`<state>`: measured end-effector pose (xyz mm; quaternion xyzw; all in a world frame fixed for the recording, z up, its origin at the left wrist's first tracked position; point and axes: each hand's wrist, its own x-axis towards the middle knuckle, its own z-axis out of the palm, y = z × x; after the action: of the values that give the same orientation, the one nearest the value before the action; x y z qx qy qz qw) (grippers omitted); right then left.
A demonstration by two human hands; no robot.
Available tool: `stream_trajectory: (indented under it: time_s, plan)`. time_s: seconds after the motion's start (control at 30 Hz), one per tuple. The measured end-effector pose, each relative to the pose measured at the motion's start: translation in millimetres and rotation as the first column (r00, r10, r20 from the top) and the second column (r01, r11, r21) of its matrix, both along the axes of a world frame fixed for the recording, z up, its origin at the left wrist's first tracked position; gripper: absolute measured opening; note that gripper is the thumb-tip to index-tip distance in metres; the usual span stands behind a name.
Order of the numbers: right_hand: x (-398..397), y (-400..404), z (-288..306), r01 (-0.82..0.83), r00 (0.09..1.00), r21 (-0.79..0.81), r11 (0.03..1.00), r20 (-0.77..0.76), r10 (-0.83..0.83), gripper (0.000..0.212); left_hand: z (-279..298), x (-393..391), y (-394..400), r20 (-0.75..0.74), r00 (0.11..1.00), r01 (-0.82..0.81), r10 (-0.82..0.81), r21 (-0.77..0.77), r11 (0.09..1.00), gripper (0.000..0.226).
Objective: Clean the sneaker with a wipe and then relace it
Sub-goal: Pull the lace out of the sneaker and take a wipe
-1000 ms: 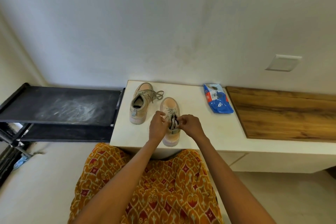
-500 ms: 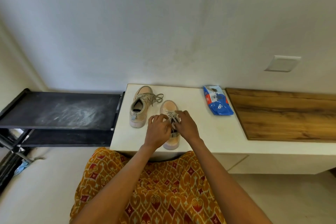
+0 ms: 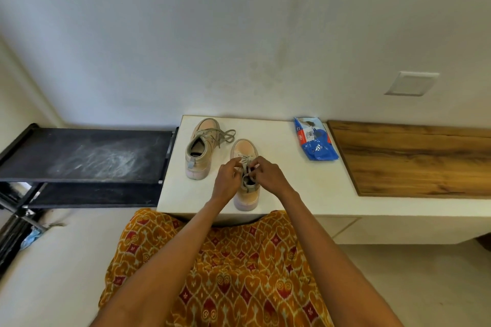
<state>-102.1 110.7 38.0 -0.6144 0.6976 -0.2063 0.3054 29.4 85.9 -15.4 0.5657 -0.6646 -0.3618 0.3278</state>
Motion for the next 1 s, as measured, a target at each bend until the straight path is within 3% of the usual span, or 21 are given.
stream_trajectory:
  time_s: [0.1, 0.2, 0.3, 0.43, 0.5, 0.57, 0.67, 0.73, 0.87, 1.0]
  plan:
    - [-13.6, 6.3, 6.8, -0.156, 0.983, 0.092, 0.983, 0.110, 0.146, 0.024, 3.5, 3.4, -0.6, 0.010, 0.999, 0.030, -0.030, -0.017, 0.999, 0.037]
    - [-19.0, 11.9, 6.1, -0.292, 0.956, 0.097, 0.951, 0.015, 0.292, 0.030, -0.5, 8.2, 3.8, 0.060, 0.997, 0.052, -0.050, -0.034, 0.998, 0.040]
    - [-12.7, 12.6, -0.6, -0.206, 0.978, -0.026, 0.978, -0.048, 0.205, 0.015, -2.4, 11.0, 10.8, 0.076, 0.996, 0.052, -0.046, -0.078, 0.996, 0.041]
    - [0.6, 2.3, -5.0, -0.119, 0.972, -0.183, 0.976, -0.224, 0.077, 0.016, 11.9, 4.0, 9.7, 0.088, 0.996, 0.031, -0.012, -0.217, 0.976, 0.036]
    - [-2.1, -9.8, -6.4, -0.078, 0.954, -0.198, 0.977, -0.301, 0.015, 0.016, 23.1, -6.6, -0.2, 0.080, 0.996, 0.048, -0.029, -0.239, 0.970, 0.035]
    - [-2.8, -11.6, -7.4, -0.103, 0.935, -0.120, 0.987, -0.351, 0.055, 0.015, 28.2, -13.0, -0.5, 0.073, 0.997, 0.056, -0.040, -0.232, 0.971, 0.035]
    - [-2.0, -2.9, -9.0, -0.183, 0.964, -0.003, 0.983, -0.195, 0.179, 0.022, 24.1, -13.4, 8.9, 0.108, 0.993, 0.073, -0.046, -0.255, 0.964, 0.034]
    - [-22.1, -8.0, -1.3, -0.150, 0.988, -0.046, 0.988, -0.055, 0.147, 0.030, 27.5, -34.3, -1.3, 0.090, 0.992, 0.109, -0.087, -0.281, 0.954, 0.034]
    - [-81.0, -27.7, -3.1, 0.096, 0.976, -0.168, 0.981, 0.209, -0.059, 0.021, 38.5, -101.7, -36.5, 0.047, 0.990, 0.139, -0.131, -0.334, 0.932, 0.031]
    - [-145.7, -57.1, -26.2, 0.361, 0.925, -0.222, 0.906, 0.213, -0.316, 0.018, 27.2, -170.6, -71.7, 0.145, 0.974, 0.209, -0.176, -0.255, 0.944, 0.038]
